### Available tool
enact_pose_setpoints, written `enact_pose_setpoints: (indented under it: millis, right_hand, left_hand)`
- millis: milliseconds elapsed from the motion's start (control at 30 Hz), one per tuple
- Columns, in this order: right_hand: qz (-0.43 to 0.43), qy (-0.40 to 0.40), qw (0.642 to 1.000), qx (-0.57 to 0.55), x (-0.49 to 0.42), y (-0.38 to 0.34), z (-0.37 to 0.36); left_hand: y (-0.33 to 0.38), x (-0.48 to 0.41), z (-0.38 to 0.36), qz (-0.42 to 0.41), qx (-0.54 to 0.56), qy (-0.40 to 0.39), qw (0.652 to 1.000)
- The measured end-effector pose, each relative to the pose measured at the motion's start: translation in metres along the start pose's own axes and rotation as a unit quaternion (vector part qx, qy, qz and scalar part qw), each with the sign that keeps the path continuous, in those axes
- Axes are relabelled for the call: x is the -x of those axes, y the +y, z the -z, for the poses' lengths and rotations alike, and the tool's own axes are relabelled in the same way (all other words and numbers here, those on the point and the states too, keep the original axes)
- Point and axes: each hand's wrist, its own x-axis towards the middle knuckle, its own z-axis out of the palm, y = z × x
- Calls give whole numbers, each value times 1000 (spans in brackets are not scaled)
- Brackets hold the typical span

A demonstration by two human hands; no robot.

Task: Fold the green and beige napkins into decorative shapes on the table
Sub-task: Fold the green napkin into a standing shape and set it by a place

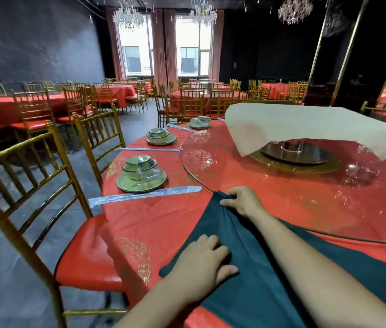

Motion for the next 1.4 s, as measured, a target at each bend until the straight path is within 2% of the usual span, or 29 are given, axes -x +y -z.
enact_pose_setpoints:
  millis: [200, 333, 433, 500, 567, 633, 733, 833, 900, 1033, 1200, 1400]
  right_hand:
    - [11, 9, 997, 71, 15, -8, -1]
    - [82, 95, 982, 138, 54, -22, 5]
    - [131, 15, 973, 192, 111, -16, -1]
    - [141, 12, 961, 237, 150, -5, -15]
    - [115, 21, 958, 264, 173, 6, -27]
    - [78, -2, 954, 290, 184, 13, -35]
    - [67, -26, 945, 318, 190, 17, -36]
    - [60, -56, 946, 314, 192, 18, -38]
    - [61, -63, 950, 299, 192, 18, -38]
    - [72, -37, 959, 271, 189, 19, -43]
    - [117, 53, 956, 265, 181, 30, -53]
    - [129, 102, 953, 254, 177, 33, -56]
  left_hand:
    - [8, 8, -6, -2, -96, 28, 995]
    - [10, 10, -6, 12, -75, 28, 997]
    - [11, 11, -5, 13, -65, 20, 998]
    - [11, 12, -5, 14, -57, 18, 998]
    - [12, 11, -3, 17, -58, 7, 998]
    - [12, 10, -3, 22, -51, -4, 998]
    - [11, 5, 3, 43, -13, -37, 998]
    - [6, -16, 14, 84, 7, -107, 991]
    - [1, -36, 10, 81, -20, -135, 987]
    - [-13, -69, -12, 77, -16, -170, 982]
    - [-28, -86, -24, 151, -71, -197, 966]
    - [-34, -89, -31, 203, -70, -193, 958]
